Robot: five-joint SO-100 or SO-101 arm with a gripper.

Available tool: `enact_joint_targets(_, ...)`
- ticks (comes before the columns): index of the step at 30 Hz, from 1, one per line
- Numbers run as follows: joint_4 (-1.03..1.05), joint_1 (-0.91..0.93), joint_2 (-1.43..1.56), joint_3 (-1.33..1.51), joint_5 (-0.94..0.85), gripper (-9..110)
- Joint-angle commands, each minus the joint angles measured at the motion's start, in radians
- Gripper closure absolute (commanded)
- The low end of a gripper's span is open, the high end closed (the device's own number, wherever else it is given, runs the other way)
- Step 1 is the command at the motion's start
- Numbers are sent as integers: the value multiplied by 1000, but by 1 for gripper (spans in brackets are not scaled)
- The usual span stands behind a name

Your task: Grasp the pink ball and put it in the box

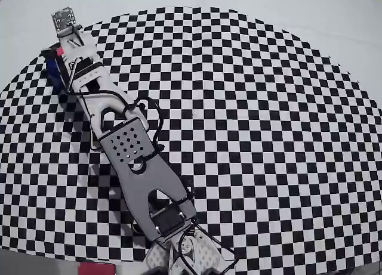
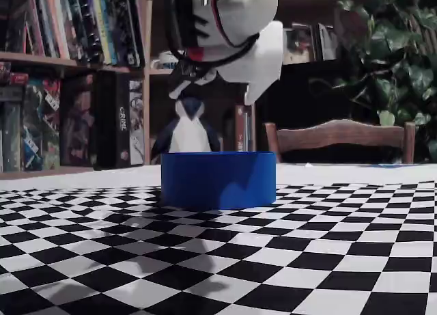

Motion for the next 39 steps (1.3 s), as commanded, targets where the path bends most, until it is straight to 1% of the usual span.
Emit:
enact_joint_targets(1,-17,-5,153,12,77,68)
enact_joint_targets(9,-17,48,344,94,278,73)
enact_joint_targets(13,-12,107,451,155,413,82)
enact_joint_targets(16,-8,158,529,209,554,99)
enact_joint_targets(17,-5,179,566,242,598,101)
enact_joint_targets(20,-5,236,667,350,712,101)
enact_joint_targets(21,-5,252,706,402,724,101)
enact_joint_targets(27,-14,347,977,762,750,101)
enact_joint_targets(30,-69,383,1101,943,750,101)
enact_joint_targets(32,-126,399,1170,1065,879,101)
enact_joint_targets(34,-193,408,1232,1178,966,101)
enact_joint_targets(36,-313,425,1301,1316,1055,101)
enact_joint_targets(39,-413,448,1379,1448,1192,101)
